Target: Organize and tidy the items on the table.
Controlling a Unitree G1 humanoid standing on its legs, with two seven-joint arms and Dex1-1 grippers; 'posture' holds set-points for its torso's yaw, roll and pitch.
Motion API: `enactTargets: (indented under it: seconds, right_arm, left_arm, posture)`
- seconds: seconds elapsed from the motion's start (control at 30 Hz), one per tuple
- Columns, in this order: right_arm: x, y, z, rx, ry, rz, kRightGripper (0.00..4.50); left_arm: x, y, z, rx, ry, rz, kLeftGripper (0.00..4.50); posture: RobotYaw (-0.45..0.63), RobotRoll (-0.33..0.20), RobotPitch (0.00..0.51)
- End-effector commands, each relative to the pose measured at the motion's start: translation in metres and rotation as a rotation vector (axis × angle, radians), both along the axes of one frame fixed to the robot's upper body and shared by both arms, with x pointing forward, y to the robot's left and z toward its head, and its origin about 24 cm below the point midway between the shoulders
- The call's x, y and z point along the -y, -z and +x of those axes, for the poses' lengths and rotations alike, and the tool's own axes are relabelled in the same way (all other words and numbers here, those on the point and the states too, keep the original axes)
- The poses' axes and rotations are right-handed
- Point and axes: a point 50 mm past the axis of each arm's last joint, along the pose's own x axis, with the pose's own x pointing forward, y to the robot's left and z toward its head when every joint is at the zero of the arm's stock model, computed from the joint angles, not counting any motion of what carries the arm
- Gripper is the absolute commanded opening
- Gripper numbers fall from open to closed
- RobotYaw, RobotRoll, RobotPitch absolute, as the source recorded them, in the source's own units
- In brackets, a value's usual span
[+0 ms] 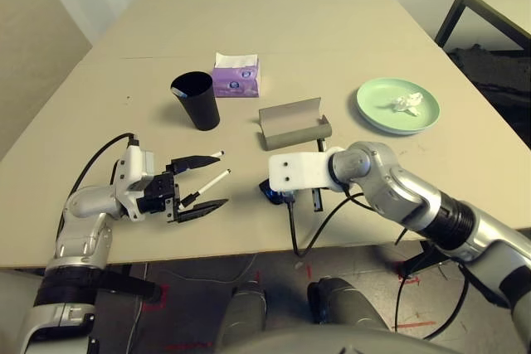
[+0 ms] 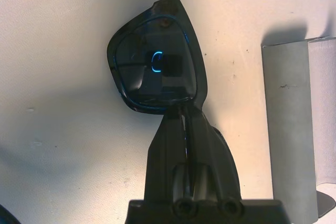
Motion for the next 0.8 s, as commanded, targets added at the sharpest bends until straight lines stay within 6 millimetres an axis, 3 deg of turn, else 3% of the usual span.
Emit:
enactTargets:
  seconds: [0.03,0.23,0.37,0.63,0.8]
  right_arm:
    - [0.001,0.003,0.001,-0.014,0.007,-0.007,0.04]
    - [-0.002,-0.004,0.003,0.061,-0.045,-0.020,0.20]
    - [-0.003,-0.008,0.003,0.100,-0.078,-0.040,1.33]
    - [-0.005,0.002,0.005,0.095,-0.086,-0.065,4.35]
    - [-0.002,0.010,0.006,0.082,-0.102,-0.094,4.47]
  left_arm:
    - [0.000,-0.001,-0.001,0.008,0.003,0.014,4.50]
    - [0.000,-0.001,0.000,0.006,-0.002,0.014,4.50]
    - [0.000,-0.001,0.001,0.005,-0.001,0.013,4.50]
    - [0.000,0.000,0.001,0.008,-0.006,0.011,4.50]
    - [0.001,0.000,0.000,0.009,-0.010,0.011,4.50]
  posture:
    - [0.03,0.000,0.070]
    - [0.03,0.000,0.072]
    - [0.03,0.000,0.070]
    - [0.03,0.000,0.066]
    - [0.03,0.000,0.069]
